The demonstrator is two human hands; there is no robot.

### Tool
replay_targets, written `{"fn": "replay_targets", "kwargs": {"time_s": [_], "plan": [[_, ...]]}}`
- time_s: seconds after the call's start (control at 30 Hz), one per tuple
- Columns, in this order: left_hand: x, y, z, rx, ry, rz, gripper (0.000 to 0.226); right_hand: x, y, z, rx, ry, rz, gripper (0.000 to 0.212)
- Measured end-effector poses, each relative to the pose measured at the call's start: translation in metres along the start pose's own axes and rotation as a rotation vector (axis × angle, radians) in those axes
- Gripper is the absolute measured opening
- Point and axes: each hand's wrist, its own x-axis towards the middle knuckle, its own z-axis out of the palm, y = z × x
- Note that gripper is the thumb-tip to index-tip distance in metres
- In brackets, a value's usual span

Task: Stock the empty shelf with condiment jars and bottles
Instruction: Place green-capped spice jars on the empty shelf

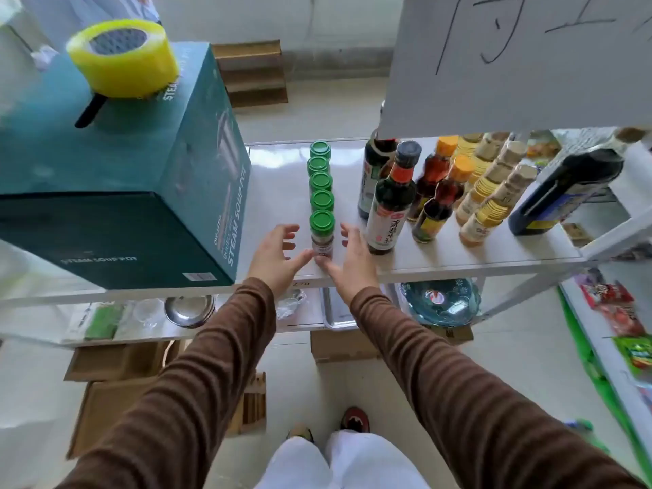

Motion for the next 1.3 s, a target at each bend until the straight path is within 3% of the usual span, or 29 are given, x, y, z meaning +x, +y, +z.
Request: {"fn": "replay_targets", "kwargs": {"time_s": [0.27,0.43,0.53,0.9,1.07,1.3], "plan": [[0.023,-0.006,0.002,-0.102,-0.044,-0.018,0.039,0.015,-0.009,0.039,-0.001,0.196,0.139,0.060],[0.041,-0.017,0.005,-0.165,-0.015,-0.043,0.030,0.013,-0.010,0.046,-0.045,0.272,0.130,0.046],[0.048,-0.015,0.013,-0.156,-0.024,-0.011,0.028,0.001,-0.006,0.042,-0.014,0.301,0.150,0.047],[0.069,-0.013,0.048,-0.159,0.077,-0.083,0.057,-0.036,-0.003,0.019,0.002,0.337,0.166,0.053],[0.074,-0.011,0.054,-0.080,0.127,-0.092,0.048,-0.045,-0.002,0.014,-0.022,0.366,0.145,0.051],[0.048,-0.011,0.043,-0.128,0.072,-0.004,0.037,-0.065,0.004,-0.001,-0.028,0.405,0.136,0.053]]}}
